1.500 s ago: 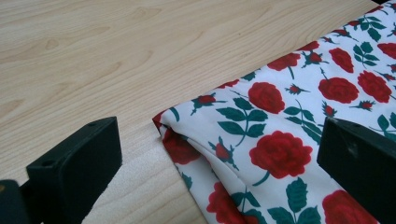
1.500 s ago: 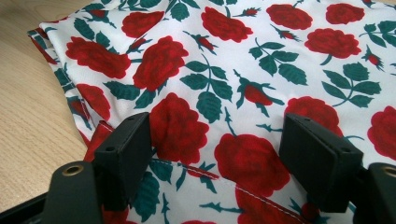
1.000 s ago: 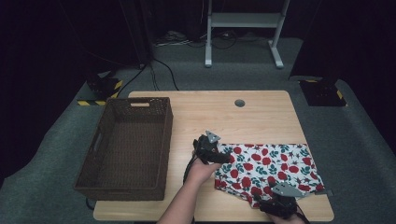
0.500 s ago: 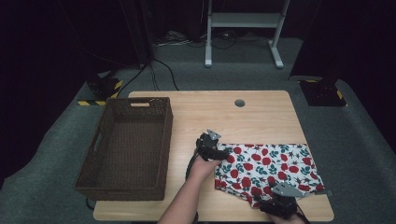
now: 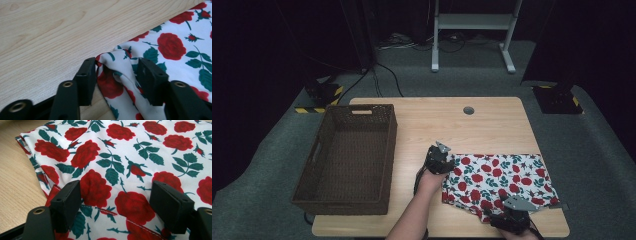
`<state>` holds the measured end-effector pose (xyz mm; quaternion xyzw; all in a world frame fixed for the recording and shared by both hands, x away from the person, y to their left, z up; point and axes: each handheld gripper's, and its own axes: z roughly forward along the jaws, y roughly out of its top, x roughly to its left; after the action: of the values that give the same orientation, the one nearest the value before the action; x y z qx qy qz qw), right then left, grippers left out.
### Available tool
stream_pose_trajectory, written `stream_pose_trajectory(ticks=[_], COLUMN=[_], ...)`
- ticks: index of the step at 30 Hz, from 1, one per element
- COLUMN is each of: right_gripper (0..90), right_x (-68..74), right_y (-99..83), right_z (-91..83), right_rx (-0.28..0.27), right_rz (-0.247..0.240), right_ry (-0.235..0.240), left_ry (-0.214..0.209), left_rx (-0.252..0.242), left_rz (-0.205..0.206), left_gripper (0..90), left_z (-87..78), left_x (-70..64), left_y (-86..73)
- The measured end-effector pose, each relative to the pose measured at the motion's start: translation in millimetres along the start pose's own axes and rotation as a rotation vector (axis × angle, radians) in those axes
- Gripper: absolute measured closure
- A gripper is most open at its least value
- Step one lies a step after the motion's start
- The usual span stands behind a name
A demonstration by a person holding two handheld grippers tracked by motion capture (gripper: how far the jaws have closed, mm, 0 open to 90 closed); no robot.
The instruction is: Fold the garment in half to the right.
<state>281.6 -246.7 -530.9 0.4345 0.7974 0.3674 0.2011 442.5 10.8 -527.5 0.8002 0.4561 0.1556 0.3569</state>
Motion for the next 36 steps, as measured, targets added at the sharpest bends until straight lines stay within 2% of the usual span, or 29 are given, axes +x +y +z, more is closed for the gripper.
stream_pose_trajectory(ticks=[5,7,9,13,15,18,23,30,33,36], right_gripper=[25.4,25.5,25.5,25.4,25.4,26.0,29.2,38.8,40.3,40.2], right_x=[1.4,3.8,8.4,26.9,37.3,50.1,71.5,96.4,104.8,108.6], right_y=[0.8,2.2,6.5,19.1,25.0,32.5,42.1,52.5,54.5,56.4], right_z=[-0.5,-1.6,-4.0,-3.6,0.0,8.0,24.4,43.8,52.3,60.8], right_rx=[-0.001,-0.003,-0.017,-0.048,-0.054,-0.056,-0.038,-0.018,0.0,0.021], right_rz=[-0.01,-0.021,-0.013,-0.036,-0.06,-0.066,-0.109,-0.159,-0.184,-0.184], right_ry=[-0.009,-0.025,-0.015,0.014,0.02,0.033,0.055,0.086,0.086,0.076], left_ry=[-0.017,-0.022,-0.027,-0.033,-0.03,-0.038,-0.048,-0.054,-0.055,-0.055], left_rx=[-0.018,-0.03,-0.044,-0.06,-0.065,-0.068,-0.072,-0.073,-0.073,-0.073], left_rz=[0.011,0.013,0.008,0.0,-0.001,-0.015,-0.032,-0.046,-0.047,-0.048], left_gripper=[69.9,74.3,77.4,78.1,78.0,77.9,77.7,77.5,77.5,77.5], left_z=[-1.6,-1.8,-1.9,-1.8,-1.8,-1.9,-2.2,-2.5,-2.6,-2.6], left_x=[-6.9,-8.5,-8.8,-7.7,-8.4,-7.0,-5.1,-3.9,-3.8,-3.7], left_y=[-3.4,-5.4,-7.5,-9.7,-10.4,-11.0,-12.2,-12.8,-12.9,-12.9])
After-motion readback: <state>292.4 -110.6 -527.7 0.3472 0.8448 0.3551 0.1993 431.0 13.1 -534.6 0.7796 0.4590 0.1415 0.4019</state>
